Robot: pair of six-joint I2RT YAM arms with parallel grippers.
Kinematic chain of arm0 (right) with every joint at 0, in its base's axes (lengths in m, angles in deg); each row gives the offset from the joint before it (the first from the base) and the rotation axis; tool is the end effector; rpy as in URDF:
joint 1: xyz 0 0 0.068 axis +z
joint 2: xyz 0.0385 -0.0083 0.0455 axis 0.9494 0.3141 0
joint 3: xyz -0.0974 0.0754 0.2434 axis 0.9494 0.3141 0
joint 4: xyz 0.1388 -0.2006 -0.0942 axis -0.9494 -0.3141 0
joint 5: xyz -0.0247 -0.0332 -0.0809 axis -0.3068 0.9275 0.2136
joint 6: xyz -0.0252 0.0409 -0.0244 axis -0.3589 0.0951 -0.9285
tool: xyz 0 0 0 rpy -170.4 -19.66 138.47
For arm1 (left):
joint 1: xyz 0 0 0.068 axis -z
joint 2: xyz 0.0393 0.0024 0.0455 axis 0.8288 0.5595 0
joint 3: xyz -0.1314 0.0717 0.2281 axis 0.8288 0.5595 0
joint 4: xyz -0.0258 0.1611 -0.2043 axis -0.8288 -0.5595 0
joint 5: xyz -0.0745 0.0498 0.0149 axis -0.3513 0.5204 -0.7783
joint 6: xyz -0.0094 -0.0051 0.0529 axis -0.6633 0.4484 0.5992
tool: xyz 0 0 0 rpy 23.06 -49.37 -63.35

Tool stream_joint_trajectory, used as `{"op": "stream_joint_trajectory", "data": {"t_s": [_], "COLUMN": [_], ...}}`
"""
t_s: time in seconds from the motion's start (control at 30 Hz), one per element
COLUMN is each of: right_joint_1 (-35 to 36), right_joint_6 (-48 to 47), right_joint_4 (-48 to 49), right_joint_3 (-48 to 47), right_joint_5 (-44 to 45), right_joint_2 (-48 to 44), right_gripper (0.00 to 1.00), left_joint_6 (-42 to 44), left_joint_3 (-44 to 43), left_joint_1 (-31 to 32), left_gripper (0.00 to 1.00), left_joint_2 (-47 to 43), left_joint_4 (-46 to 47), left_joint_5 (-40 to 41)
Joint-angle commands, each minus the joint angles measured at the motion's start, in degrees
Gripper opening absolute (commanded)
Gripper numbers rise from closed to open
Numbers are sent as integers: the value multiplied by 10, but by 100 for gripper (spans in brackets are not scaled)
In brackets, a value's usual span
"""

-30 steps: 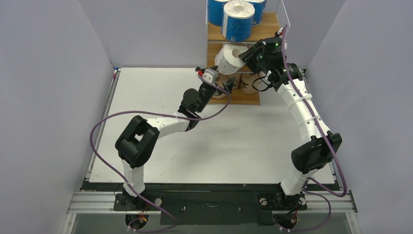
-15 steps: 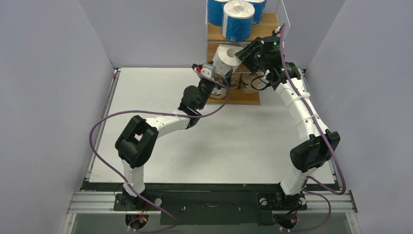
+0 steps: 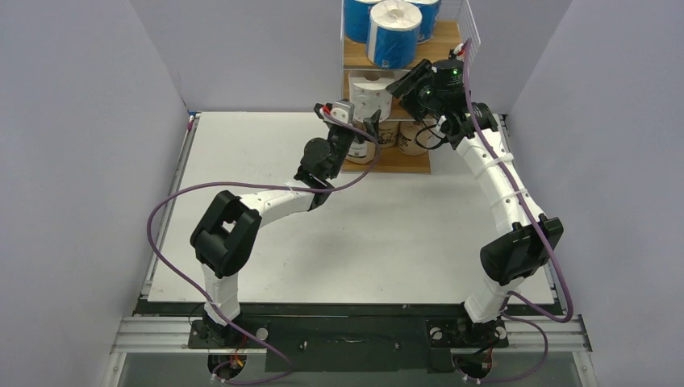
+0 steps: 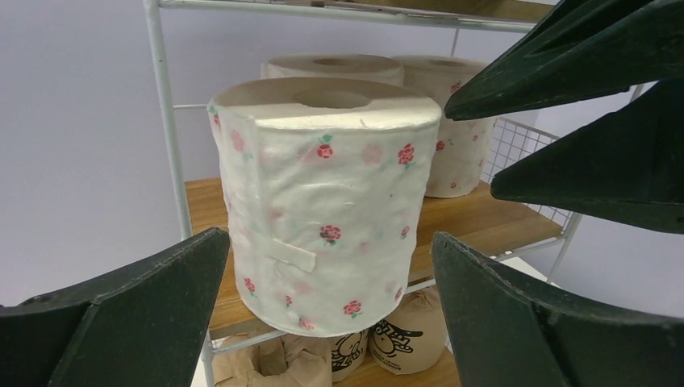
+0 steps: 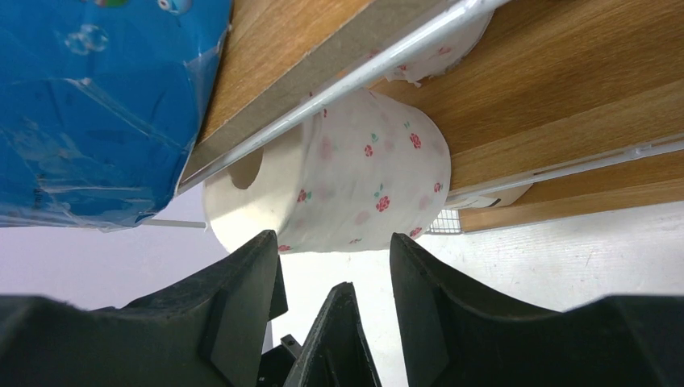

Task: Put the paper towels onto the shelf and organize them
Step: Place the paper towel on the shelf.

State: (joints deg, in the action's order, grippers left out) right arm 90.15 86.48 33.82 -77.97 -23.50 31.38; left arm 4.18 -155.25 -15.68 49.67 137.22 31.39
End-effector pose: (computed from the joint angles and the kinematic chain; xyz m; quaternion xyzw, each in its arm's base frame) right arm 0.3691 0.1267 0.4390 0.2458 0.7909 0.3716 0.4196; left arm 0.3439 -0.2803 0.3188 0.0865 0.5440 -0.2301 0.8023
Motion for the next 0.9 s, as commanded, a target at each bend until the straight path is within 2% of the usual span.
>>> {"op": "stream_joint_trajectory", "data": {"t_s": [0.0,0.53,0.87], "right_joint_1": [-2,-6,-4], "right_joint_6": [-10,-26,-67], "right_joint_4": [25,142,218], "right_joint_3": [-4,159,251], "right_joint_5": [-1,7,37], "right_joint_2": [-39,-142,-193], "right_gripper": [50,50,51], "left_joint_6": [2,30,-13], "left_joint_3": [-31,-71,-7], "left_joint_1": [-8,-10,-9], "left_gripper": [96,96,96], "left_joint_2": [-7,8,-77], "left_joint_4": [-6,-47,-51], "left_joint_5": [21,51,17]}}
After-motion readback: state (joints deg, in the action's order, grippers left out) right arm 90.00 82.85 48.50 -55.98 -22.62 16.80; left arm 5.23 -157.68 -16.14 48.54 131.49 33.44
